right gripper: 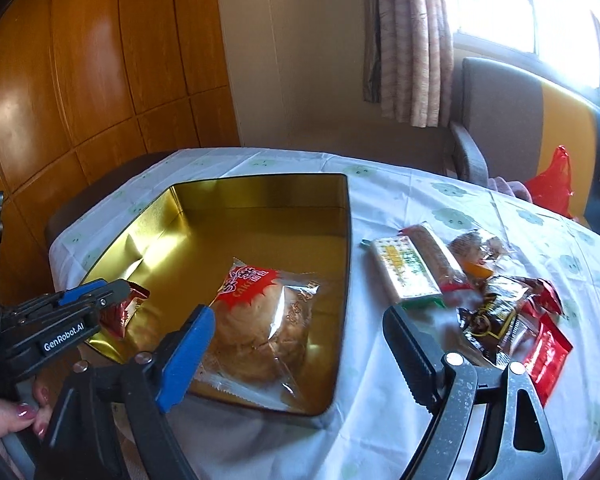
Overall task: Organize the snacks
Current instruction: 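Move the right tool to the long red bar and grasp it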
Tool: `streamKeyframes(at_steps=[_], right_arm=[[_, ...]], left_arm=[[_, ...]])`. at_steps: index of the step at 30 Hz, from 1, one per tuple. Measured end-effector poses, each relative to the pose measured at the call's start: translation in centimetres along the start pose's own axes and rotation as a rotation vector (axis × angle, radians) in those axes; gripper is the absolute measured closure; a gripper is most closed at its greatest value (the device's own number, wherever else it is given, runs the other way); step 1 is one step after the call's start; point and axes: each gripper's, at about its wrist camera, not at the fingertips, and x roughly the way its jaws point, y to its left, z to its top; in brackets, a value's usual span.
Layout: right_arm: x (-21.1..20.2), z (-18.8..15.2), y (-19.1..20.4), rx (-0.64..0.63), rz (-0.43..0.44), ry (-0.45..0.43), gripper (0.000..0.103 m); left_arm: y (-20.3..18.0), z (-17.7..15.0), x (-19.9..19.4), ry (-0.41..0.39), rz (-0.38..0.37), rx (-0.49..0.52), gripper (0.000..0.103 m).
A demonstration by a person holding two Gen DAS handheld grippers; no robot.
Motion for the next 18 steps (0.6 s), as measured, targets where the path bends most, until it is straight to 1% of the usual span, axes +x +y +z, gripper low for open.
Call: streamKeyframes(at_steps=[3, 10, 13, 18], right_arm=[[-0.8, -0.1, -0.6, 0.011, -0.005, -0.003, 0.016], [-2.2, -0.4, -2.4, 0.067, -0.03, 0.004, 0.016], [-2.9, -1.1, -3.4, 0.082, -0.052, 0.009, 0.016], [-4.1, -3.0, -6.0, 0.123, -0.101, 0.043, 0.016]], left_arm=[[-0.8, -0.1, -0.4, 0.005, -0.05, 0.001, 0.067], [-3.5, -0.8, -0.8, 0.029, -0.091, 0.047, 0.067], [-4.8, -1.5, -1.2, 0.043, -0.13, 0.053, 0.067], [-8.3, -2.6, -2.0, 0.051, -0.175, 0.144, 0.067]])
